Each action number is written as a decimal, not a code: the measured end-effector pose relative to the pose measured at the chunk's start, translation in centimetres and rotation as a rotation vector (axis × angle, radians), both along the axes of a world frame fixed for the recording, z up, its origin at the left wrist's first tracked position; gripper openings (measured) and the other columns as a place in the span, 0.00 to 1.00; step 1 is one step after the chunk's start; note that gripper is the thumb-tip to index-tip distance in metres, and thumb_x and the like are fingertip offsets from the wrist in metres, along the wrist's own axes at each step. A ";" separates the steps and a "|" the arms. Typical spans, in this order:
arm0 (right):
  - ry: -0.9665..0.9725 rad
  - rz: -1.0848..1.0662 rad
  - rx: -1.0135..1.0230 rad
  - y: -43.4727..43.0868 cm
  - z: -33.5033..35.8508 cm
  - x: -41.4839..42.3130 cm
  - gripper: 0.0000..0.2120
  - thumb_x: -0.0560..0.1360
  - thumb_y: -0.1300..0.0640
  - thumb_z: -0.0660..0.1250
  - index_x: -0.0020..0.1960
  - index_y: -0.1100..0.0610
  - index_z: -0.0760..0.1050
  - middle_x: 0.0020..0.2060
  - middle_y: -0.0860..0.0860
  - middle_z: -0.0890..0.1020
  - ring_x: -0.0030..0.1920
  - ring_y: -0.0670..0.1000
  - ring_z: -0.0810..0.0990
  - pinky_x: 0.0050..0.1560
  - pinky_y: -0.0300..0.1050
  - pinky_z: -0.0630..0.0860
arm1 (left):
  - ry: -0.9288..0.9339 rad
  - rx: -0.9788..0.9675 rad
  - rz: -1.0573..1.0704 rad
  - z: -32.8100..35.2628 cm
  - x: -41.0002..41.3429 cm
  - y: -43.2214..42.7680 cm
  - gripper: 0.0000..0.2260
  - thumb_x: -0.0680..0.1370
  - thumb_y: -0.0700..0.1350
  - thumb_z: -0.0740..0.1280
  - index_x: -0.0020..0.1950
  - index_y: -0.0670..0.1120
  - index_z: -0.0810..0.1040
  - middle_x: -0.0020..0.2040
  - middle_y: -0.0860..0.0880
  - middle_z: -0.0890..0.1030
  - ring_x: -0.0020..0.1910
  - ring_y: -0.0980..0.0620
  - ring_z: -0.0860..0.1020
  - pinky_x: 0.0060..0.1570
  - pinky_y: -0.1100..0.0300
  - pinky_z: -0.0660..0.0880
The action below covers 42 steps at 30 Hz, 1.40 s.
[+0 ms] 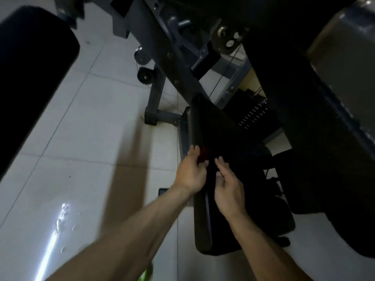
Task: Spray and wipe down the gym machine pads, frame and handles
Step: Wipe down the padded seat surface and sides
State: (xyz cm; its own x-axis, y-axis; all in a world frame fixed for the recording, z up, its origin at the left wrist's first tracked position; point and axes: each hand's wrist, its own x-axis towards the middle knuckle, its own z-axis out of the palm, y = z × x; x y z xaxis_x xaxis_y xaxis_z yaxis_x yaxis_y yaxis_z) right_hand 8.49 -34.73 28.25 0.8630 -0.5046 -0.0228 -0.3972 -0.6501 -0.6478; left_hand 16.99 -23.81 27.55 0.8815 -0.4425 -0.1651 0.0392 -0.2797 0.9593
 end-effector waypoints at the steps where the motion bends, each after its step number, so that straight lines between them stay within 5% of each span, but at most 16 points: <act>1: -0.026 -0.019 -0.034 -0.1 -0.2 -0.1 0.21 0.86 0.57 0.57 0.78 0.45 0.68 0.77 0.37 0.66 0.79 0.41 0.60 0.80 0.49 0.60 | 0.017 -0.012 -0.012 -0.2 1.9 -0.8 0.26 0.83 0.46 0.65 0.80 0.43 0.65 0.79 0.44 0.68 0.77 0.45 0.68 0.76 0.56 0.63; 4: -0.011 -0.039 -0.145 -0.7 -0.5 1.6 0.21 0.86 0.49 0.56 0.78 0.45 0.68 0.78 0.43 0.67 0.79 0.47 0.63 0.79 0.50 0.61 | 0.035 -0.074 0.018 -0.8 6.5 -2.1 0.26 0.76 0.54 0.65 0.72 0.45 0.75 0.70 0.44 0.78 0.69 0.43 0.76 0.70 0.46 0.72; 8: 0.140 0.041 -0.082 -2.5 -1.0 3.7 0.25 0.87 0.43 0.48 0.84 0.41 0.51 0.84 0.44 0.49 0.83 0.48 0.45 0.83 0.54 0.43 | -0.091 -0.106 0.005 -1.5 6.1 -1.8 0.26 0.74 0.57 0.61 0.70 0.48 0.76 0.65 0.46 0.81 0.63 0.45 0.80 0.66 0.45 0.76; 10: 0.146 0.073 -0.079 -3.3 -1.0 3.5 0.25 0.87 0.42 0.49 0.83 0.40 0.51 0.83 0.42 0.50 0.83 0.47 0.45 0.82 0.54 0.44 | -0.189 -0.125 -0.023 -2.2 4.1 -1.0 0.23 0.79 0.55 0.62 0.73 0.49 0.74 0.67 0.47 0.79 0.65 0.47 0.78 0.67 0.48 0.75; 17: 0.007 0.053 -0.069 -3.3 -1.7 2.3 0.24 0.86 0.41 0.53 0.81 0.39 0.58 0.82 0.40 0.58 0.81 0.46 0.56 0.79 0.49 0.58 | -0.140 -0.154 0.088 -1.3 11.3 -5.0 0.12 0.82 0.49 0.62 0.59 0.45 0.80 0.55 0.43 0.82 0.55 0.43 0.81 0.61 0.45 0.78; 21: -0.067 -0.040 -0.083 -2.8 -1.7 1.9 0.19 0.84 0.40 0.59 0.73 0.41 0.66 0.76 0.41 0.67 0.70 0.45 0.70 0.64 0.42 0.68 | -0.052 -0.132 0.158 0.5 15.5 -6.7 0.12 0.83 0.45 0.65 0.65 0.41 0.76 0.59 0.41 0.80 0.59 0.42 0.79 0.63 0.46 0.77; 24: -0.105 -0.088 -0.137 -2.6 -1.9 1.7 0.16 0.82 0.39 0.61 0.68 0.42 0.70 0.67 0.41 0.71 0.60 0.41 0.72 0.54 0.40 0.69 | 0.007 -0.144 0.183 1.4 17.6 -7.7 0.15 0.83 0.43 0.66 0.68 0.41 0.73 0.62 0.41 0.77 0.62 0.42 0.77 0.65 0.47 0.76; 30: -0.122 -0.111 -0.188 -2.4 -1.8 1.6 0.16 0.81 0.39 0.63 0.65 0.42 0.72 0.64 0.41 0.73 0.58 0.42 0.73 0.56 0.44 0.72 | -0.355 -0.208 -0.082 -2.4 17.7 -5.8 0.14 0.84 0.40 0.63 0.69 0.46 0.76 0.60 0.50 0.80 0.61 0.52 0.78 0.66 0.52 0.74; 37: -0.138 -0.119 -0.179 -2.7 -2.1 1.9 0.15 0.81 0.40 0.64 0.66 0.43 0.74 0.63 0.41 0.73 0.59 0.42 0.73 0.52 0.40 0.68 | -0.246 -0.350 -0.010 -3.2 19.6 -7.5 0.13 0.83 0.43 0.64 0.68 0.47 0.78 0.56 0.51 0.81 0.61 0.51 0.78 0.69 0.46 0.73; 42: -0.149 -0.141 -0.192 -2.5 -1.9 2.2 0.13 0.82 0.47 0.65 0.65 0.44 0.77 0.63 0.44 0.75 0.60 0.44 0.72 0.58 0.43 0.68 | -0.270 -0.461 -0.090 -5.1 11.7 -4.6 0.16 0.80 0.49 0.65 0.68 0.56 0.79 0.68 0.53 0.79 0.71 0.51 0.74 0.74 0.43 0.68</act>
State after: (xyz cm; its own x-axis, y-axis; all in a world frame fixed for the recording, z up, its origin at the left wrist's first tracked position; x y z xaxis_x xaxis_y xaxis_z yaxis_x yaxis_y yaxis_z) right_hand 10.65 -37.24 26.36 0.7706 -0.6028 0.2068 -0.4021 -0.7117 -0.5761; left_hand 28.67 -28.42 22.44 0.8207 -0.4913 0.2917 -0.2307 0.1821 0.9558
